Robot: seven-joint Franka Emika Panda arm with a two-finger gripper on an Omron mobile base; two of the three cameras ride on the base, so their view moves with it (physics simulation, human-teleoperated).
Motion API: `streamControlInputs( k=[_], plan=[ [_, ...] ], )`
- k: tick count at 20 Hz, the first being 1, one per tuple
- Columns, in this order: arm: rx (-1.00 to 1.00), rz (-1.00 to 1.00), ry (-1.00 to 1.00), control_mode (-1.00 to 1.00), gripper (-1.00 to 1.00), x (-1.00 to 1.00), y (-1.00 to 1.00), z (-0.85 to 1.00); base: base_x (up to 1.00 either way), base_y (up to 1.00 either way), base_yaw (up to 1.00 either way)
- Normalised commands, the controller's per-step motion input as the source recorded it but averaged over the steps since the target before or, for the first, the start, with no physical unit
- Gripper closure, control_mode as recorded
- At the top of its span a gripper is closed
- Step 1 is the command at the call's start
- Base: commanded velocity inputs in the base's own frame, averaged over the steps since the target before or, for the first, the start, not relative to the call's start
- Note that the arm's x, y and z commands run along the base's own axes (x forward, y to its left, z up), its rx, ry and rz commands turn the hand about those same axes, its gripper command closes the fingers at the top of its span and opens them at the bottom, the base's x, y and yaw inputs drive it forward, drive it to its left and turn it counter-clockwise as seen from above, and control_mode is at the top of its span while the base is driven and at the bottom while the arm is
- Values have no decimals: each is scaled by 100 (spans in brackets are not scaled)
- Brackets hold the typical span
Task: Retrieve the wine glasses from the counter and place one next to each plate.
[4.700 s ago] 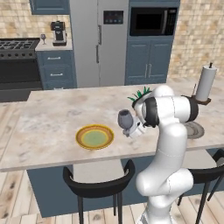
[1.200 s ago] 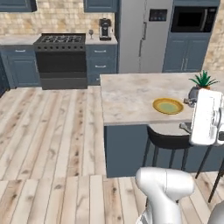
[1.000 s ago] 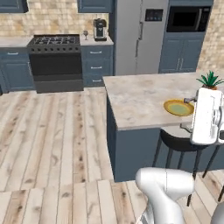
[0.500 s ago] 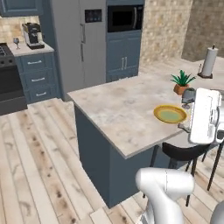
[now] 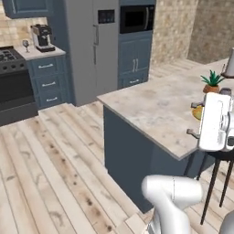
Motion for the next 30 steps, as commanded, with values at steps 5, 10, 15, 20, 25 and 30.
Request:
streamControlInputs(
  k=[5, 10, 15, 20, 25, 30],
  plan=[
    [0, 0, 0, 100, -100, 0, 0, 0, 9, 100, -3],
    [0, 0, 0, 100, -100, 0, 0, 0, 99, 92, -49],
    [0, 0, 0, 100, -100, 0, 0, 0, 83, 85, -63],
    [0, 0, 0, 100, -100, 0, 0, 0, 28, 100, -4],
    [0, 0, 0, 100, -100, 0, 0, 0, 21, 100, 16],
    [0, 0, 0, 100, -100, 0, 0, 0, 90, 100, 24]
  ],
)
